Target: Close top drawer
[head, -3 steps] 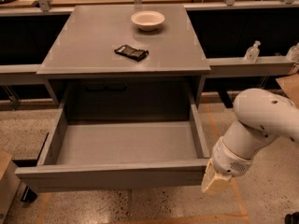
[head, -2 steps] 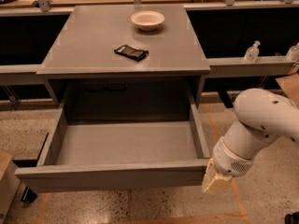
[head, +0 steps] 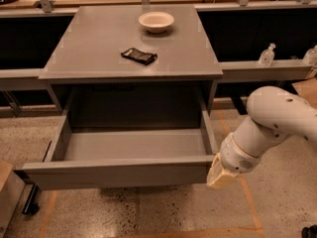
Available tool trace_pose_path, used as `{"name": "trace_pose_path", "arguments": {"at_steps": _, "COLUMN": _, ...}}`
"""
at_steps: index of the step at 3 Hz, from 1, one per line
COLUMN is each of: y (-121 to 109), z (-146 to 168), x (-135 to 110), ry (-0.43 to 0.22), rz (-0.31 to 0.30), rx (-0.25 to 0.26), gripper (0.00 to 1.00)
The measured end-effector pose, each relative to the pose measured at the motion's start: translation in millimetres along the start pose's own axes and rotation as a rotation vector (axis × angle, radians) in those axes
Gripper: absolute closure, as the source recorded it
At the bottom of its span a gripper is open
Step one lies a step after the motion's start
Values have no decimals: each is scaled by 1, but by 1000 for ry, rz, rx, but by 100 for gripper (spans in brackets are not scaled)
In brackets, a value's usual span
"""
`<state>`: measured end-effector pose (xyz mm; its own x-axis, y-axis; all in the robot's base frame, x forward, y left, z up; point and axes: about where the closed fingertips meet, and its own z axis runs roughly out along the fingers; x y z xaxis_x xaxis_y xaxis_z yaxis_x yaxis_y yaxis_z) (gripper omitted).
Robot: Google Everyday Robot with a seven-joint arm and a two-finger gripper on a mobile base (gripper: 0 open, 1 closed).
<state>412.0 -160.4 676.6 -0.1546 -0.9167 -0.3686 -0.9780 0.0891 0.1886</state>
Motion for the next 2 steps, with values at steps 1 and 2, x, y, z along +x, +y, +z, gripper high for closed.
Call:
{"name": "trace_pose_path", "arguments": {"at_steps": 1, "y": -39, "z": -18, "x": -18, "ry": -43, "rz": -62, "rx": 78, "gripper": 100}}
{"name": "trace_pose_path", "arguments": {"at_steps": 2, "y": -61, "z": -39, "x": -31, "ry": -67, "rz": -101, "rx": 138, "gripper": 100}}
